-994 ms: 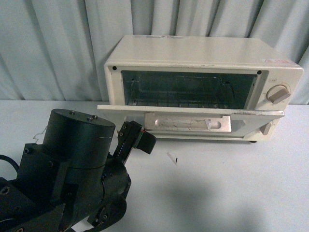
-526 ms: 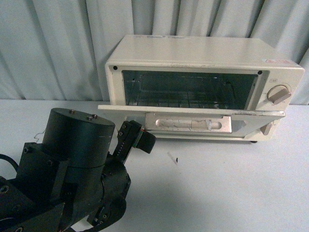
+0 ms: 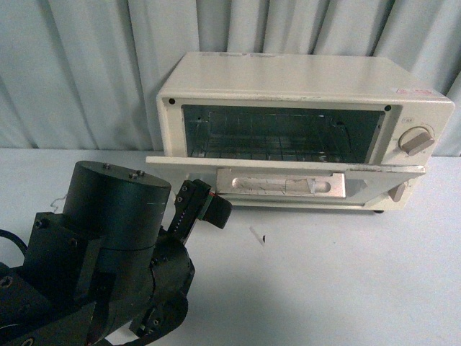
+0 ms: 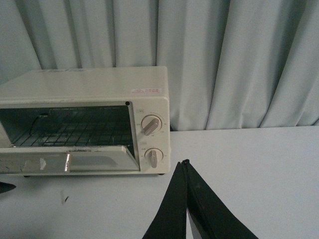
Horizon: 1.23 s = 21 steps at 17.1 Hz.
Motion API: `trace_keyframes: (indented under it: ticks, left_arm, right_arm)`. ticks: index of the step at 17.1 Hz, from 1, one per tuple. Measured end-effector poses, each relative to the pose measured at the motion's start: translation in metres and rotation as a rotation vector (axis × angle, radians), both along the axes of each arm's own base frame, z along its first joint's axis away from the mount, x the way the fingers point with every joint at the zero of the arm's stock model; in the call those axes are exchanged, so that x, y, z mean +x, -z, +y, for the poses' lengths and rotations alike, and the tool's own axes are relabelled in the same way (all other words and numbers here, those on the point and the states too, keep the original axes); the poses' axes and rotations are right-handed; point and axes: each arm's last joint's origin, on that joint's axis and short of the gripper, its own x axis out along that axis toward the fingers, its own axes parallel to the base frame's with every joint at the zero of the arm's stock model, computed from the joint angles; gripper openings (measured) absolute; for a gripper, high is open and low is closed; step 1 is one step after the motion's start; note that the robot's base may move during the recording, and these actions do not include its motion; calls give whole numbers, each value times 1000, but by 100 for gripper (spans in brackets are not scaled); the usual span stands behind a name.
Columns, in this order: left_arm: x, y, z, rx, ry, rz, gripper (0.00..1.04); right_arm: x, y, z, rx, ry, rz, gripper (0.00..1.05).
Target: Open oven
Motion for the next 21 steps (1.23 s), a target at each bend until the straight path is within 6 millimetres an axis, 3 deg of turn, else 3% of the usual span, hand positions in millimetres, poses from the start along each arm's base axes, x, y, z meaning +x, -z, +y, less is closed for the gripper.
trace_keyframes:
  ticks: [13,14,19,21]
  left_arm:
    - [0,0,0,0,0,1,98]
    - [0,0,0,0,0,1,98]
    - [0,0,0,0,0,0,98]
    - [-7,-2,9,158,-57,-221,98]
  right_arm:
    - [-17,4,0,0,-2,9,2]
    - [-17,4,0,-1,-2,13,5]
    - [-17,4,0,-1,-2,12,56]
    - [-17,4,0,-2,-3,13,76]
